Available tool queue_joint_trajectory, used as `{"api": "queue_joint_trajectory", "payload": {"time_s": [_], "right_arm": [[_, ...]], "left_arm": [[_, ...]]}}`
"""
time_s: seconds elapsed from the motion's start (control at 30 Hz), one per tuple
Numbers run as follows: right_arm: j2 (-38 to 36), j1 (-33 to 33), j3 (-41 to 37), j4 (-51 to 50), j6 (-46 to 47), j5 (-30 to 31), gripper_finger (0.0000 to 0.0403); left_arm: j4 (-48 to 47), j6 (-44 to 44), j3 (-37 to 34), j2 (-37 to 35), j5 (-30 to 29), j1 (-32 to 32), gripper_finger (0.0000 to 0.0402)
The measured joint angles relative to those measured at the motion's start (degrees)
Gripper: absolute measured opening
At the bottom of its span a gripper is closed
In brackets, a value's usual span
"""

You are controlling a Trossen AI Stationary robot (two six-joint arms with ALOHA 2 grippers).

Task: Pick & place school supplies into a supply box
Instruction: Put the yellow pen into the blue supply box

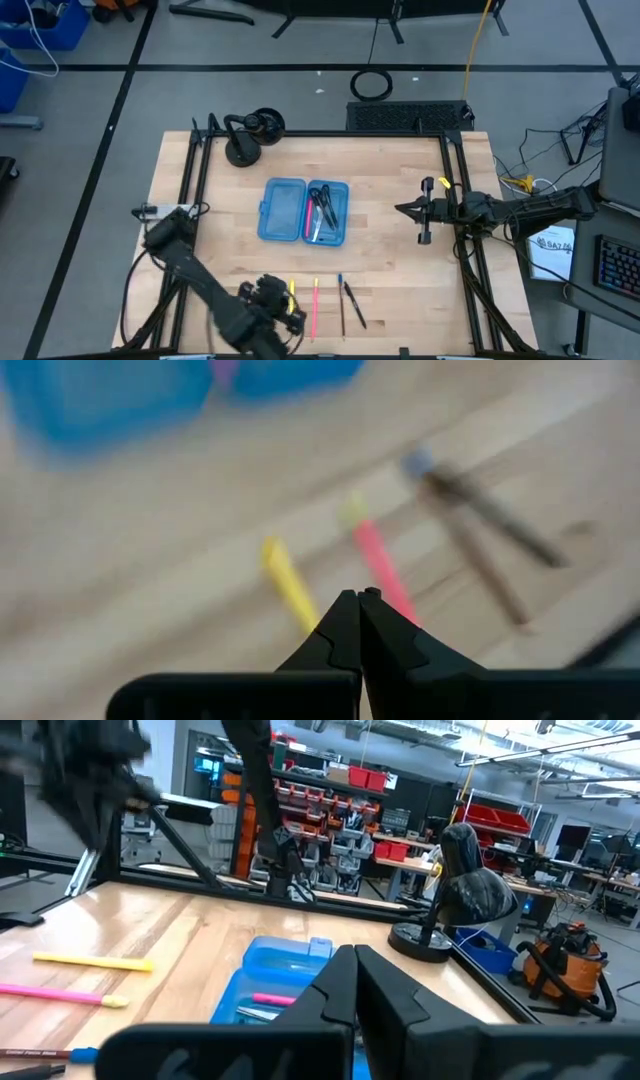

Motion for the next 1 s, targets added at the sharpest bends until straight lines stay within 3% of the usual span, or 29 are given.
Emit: {"api": "queue_joint_trajectory", "payload": {"time_s": [0.1, 0.23, 0.4, 0.57, 0.83, 1.0], "right_arm": [[0.00, 0.00, -0.01, 0.44, -0.12, 0.00, 0.0000], [0.00, 0.00, -0.01, 0.42, -1.49, 0.00, 0.0000], [0.00, 0.00, -0.01, 0.43, -1.31, 0.01, 0.0000], [0.00, 0.00, -0.01, 0.40, -1.21, 0.01, 0.0000], [0.02, 0.00, -0.01, -0.84, 0.31, 0.00, 0.0000], [0.02, 0.00, -0.01, -0.87, 1.72, 0.00, 0.0000]], "left_arm": [[0.92, -5.08, 0.51, 3.31, 11.74, 2.16, 0.0003], [3.55, -4.69, 0.51, 6.58, 17.76, 4.52, 0.0008], [8.07, 1.29, 0.50, 7.53, 20.87, 6.52, 0.0016], [14.19, 8.19, -0.34, 7.52, 18.99, 7.18, 0.0068], [10.66, 2.85, -1.04, 7.42, 18.94, 7.05, 0.0185], [12.82, 0.66, -6.57, 7.44, 24.55, 7.47, 0.0205]]}}
